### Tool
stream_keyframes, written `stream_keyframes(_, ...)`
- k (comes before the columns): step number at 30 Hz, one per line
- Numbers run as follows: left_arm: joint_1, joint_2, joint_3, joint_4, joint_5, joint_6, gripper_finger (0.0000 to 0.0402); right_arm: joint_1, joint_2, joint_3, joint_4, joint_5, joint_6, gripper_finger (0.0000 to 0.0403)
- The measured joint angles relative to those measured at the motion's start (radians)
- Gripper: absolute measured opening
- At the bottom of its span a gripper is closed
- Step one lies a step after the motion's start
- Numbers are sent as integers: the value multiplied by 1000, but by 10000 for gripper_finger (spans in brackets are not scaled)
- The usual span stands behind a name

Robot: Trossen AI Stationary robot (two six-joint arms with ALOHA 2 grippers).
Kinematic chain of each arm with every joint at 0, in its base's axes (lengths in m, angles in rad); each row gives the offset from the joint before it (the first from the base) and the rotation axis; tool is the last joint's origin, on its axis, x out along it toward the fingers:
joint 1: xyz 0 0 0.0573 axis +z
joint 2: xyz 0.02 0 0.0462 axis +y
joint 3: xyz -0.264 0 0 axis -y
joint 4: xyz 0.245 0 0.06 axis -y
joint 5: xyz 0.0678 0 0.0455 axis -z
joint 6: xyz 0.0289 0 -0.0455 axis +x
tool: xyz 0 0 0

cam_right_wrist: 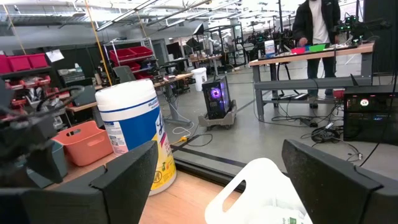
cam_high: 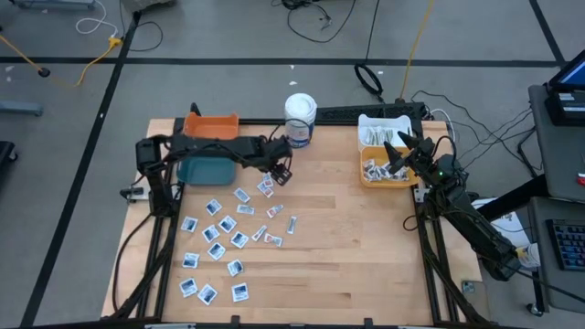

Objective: Pick & Place First Aid Supplies
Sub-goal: Put the orange pad into the orange bin

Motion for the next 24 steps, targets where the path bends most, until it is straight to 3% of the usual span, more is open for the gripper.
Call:
stream_keyframes(7, -20, 20, -70, 90, -25, 34, 228, 0, 0, 0, 0, 0, 0, 337)
stream_keyframes(16, -37, 106, -71, 158, -20, 46, 228, 0, 0, 0, 0, 0, 0, 337)
stream_keyframes(24, -36, 107, -71, 159, -21, 50, 215, 0, 2, 0, 2, 0, 0, 337)
